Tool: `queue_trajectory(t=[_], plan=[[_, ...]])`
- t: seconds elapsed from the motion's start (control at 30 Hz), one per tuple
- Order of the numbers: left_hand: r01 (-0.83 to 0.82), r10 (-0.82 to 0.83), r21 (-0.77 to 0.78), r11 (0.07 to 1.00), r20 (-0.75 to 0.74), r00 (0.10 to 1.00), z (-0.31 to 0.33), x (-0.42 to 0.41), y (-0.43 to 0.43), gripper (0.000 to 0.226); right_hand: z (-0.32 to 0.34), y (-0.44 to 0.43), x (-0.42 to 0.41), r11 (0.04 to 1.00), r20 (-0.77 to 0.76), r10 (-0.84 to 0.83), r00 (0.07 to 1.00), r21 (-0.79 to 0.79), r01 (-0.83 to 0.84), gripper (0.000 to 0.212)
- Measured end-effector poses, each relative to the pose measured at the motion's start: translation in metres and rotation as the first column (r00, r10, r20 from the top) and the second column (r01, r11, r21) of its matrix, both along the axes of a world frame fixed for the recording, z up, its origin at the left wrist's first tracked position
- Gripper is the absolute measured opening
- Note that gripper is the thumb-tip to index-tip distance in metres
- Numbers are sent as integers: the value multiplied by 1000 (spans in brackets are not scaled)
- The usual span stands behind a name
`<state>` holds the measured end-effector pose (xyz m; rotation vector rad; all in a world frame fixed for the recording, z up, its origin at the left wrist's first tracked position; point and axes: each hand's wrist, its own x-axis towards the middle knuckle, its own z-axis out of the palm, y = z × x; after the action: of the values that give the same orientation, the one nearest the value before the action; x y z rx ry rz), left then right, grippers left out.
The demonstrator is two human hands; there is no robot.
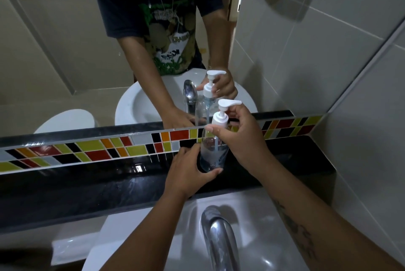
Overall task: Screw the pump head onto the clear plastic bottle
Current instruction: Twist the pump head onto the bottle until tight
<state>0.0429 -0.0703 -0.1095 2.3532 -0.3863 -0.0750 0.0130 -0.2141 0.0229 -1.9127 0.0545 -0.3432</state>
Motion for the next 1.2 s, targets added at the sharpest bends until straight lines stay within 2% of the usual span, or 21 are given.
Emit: queue_trajectory(t=[0.13,0.23,0.47,0.57,0.73,0.87,1.03,1.2], plan=[[2,-2,3,1000,3,1000,-1,0,0,69,2,-10,-4,994,-71,111,991,-4,-112,49],[-1,1,-4,1000,9,1000,-1,0,0,71,0,-14,-4,981,-91,173,981,107,-163,38],[3,-3,-8,1000,12,1000,0,1,0,71,-9,-3,3,988,33,41,999,148,-45,29],[0,1,-9,1000,10,1000,-1,1,0,69,-6,-2,4,993,46,65,997,97,-69,35],[-2,2,-7,1000,0,1000,-2,1,0,69,0,-15,1,983,-59,155,986,110,-148,56],[2,-2,-13,1000,5,1000,-2,1,0,70,0,-18,-2,965,-73,231,970,147,-219,42],[-3,4,-8,1000,11,1000,-2,1,0,70,-3,-12,1,991,-7,106,994,87,-105,27],[-8,8,0,1000,23,1000,-1,0,-1,71,-2,-6,9,997,-9,60,998,44,-60,45]])
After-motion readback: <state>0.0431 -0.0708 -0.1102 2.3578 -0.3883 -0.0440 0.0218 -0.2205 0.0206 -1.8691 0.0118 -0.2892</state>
